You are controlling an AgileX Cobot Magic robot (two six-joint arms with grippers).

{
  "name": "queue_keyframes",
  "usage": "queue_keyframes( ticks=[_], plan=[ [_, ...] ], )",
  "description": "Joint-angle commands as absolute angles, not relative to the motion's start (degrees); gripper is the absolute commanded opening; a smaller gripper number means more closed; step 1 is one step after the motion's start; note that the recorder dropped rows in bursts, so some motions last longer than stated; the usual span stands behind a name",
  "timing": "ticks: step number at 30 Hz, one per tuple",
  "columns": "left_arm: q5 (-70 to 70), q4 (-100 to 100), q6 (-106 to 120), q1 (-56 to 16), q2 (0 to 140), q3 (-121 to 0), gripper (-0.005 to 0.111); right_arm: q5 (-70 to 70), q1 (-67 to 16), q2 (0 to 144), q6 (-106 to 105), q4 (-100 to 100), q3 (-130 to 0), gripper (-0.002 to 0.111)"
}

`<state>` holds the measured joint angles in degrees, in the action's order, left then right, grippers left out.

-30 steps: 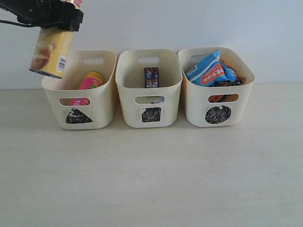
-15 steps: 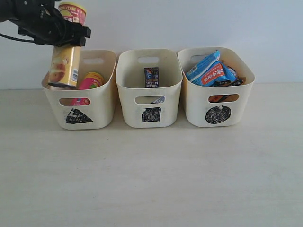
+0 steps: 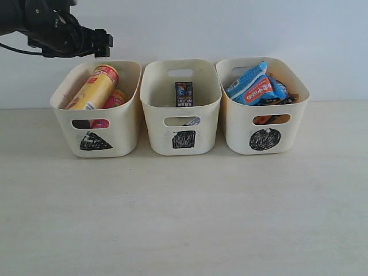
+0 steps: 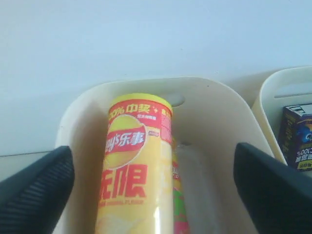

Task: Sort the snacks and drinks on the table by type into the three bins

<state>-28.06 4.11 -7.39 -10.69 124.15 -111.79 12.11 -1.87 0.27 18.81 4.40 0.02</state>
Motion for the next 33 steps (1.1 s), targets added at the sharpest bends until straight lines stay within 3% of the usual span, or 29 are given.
queue_keyframes(
  ticks=[1, 3, 5, 9, 21, 33],
  plan=[
    [-29.9, 3.9, -8.2, -10.5, 122.8, -112.0, 0.081, 11.9, -1.7, 0.0, 18.9, 4.8, 0.0, 0.002],
    [-31.1, 3.9, -8.2, -10.5, 121.9, -112.0, 0.072, 11.9, -1.7, 0.0, 18.9, 4.8, 0.0, 0.002],
    [-32.2, 3.8, -8.2, -10.5, 120.8, -112.0, 0.055, 11.9, -1.7, 0.0, 18.9, 4.8, 0.0, 0.002],
    [-35.2, 3.8, -8.2, -10.4, 118.4, -112.0, 0.003, 11.9, -1.7, 0.0, 18.9, 4.8, 0.0, 0.002],
    [-41.7, -2.6, -9.4, -6.8, 109.0, -103.7, 0.004, 11.9, -1.7, 0.0, 18.9, 4.8, 0.0, 0.002],
    [-29.2, -2.8, -10.9, -5.8, 69.9, -69.0, 0.004, 11.9, -1.7, 0.0, 18.9, 4.8, 0.0, 0.002]
  ],
)
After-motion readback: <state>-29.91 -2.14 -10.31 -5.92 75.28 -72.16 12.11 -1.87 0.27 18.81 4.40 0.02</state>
